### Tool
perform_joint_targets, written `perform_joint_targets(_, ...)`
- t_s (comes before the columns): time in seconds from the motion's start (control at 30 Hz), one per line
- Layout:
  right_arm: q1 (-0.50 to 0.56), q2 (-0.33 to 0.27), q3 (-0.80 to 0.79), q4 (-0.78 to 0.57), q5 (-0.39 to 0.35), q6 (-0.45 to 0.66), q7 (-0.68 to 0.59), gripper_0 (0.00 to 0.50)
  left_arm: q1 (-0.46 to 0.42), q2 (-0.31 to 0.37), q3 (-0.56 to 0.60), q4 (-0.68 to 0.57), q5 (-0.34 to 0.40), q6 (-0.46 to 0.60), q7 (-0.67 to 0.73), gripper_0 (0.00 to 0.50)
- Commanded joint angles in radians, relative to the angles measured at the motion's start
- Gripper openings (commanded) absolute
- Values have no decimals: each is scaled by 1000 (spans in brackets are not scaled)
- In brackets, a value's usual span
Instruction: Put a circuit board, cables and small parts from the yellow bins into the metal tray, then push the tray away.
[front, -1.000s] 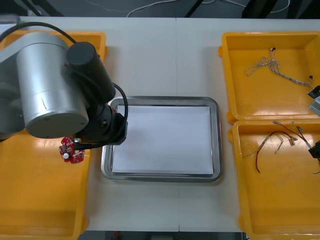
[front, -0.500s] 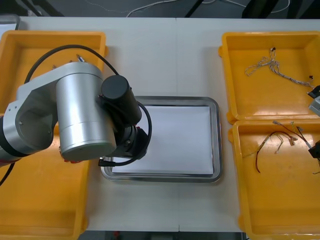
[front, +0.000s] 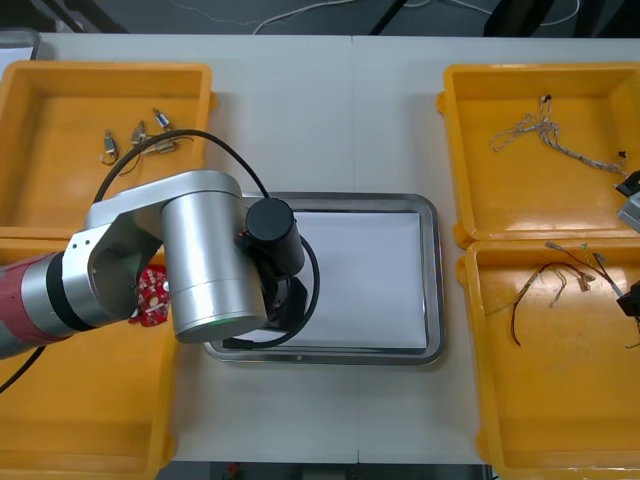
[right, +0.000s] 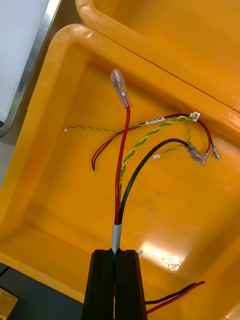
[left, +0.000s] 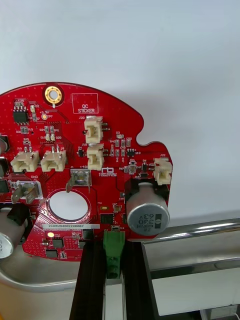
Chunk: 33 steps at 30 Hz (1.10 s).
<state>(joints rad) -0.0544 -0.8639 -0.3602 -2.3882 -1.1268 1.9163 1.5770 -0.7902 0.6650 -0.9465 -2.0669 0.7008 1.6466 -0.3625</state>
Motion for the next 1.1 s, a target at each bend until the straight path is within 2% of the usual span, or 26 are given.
perform_joint_targets(0.03, -19, 14, -17, -25, -8, 4, -42, 0, -6, -30, -40, 2, -23, -34, 76, 0)
perform_joint_targets(0.37, -19, 14, -17, -25, -8, 4, -42, 0, 22, -28, -86, 7, -52, -36, 76, 0)
perform_joint_targets(1.1, -19, 14, -17, -25, -8, 4, -42, 0, 46, -39, -97, 60, -93, -64, 60, 0)
